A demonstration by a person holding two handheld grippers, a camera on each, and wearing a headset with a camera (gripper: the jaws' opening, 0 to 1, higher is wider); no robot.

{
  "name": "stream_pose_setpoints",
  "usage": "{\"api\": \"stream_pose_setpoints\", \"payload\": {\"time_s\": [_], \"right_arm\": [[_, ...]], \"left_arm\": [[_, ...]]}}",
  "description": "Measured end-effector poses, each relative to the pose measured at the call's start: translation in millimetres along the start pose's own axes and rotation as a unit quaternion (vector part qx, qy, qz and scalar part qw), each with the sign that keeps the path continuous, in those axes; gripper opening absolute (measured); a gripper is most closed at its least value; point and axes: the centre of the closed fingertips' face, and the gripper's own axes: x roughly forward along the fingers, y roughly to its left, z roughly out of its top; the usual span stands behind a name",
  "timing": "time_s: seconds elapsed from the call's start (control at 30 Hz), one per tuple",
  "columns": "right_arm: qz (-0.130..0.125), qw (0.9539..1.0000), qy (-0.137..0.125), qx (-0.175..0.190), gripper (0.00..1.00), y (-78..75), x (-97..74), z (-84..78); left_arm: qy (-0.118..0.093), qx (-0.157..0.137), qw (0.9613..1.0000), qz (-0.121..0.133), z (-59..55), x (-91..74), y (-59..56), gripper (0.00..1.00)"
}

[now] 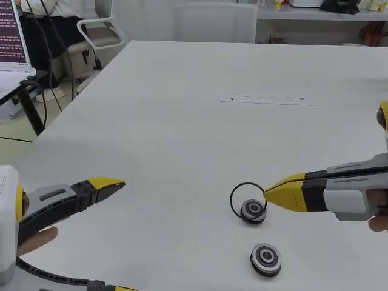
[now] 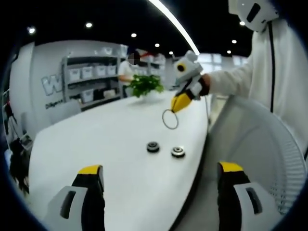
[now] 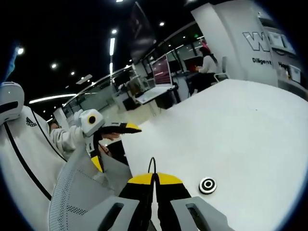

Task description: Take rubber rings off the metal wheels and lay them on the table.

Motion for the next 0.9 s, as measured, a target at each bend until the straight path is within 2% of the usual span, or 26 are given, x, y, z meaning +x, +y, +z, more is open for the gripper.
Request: {"api": "stream_pose_setpoints", "payload": {"time_s": [0.07,0.23,0.67,0.9], "right_arm": [[0.003,1.0000,0.008,-0.003,0.00,-2.5,5.3,-3.1],[0.017,0.9995,0.020,0.015,0.00,-7.3,15.5,-8.9],[0.046,0.9957,0.068,0.044,0.00,-11.5,52.9,-33.0],[0.039,0.9933,0.103,0.035,0.00,-15.2,70.5,-52.9]], "left_arm": [[-0.008,-0.002,1.0000,0.004,2.5,-0.7,1.7,1.00],[-0.013,-0.011,0.9998,0.010,3.4,-1.3,4.0,1.00],[-0.012,-0.032,0.9993,0.015,-1.2,-1.1,4.9,0.99],[-0.007,-0.032,0.9994,0.013,-1.9,-0.7,3.6,0.97]]}}
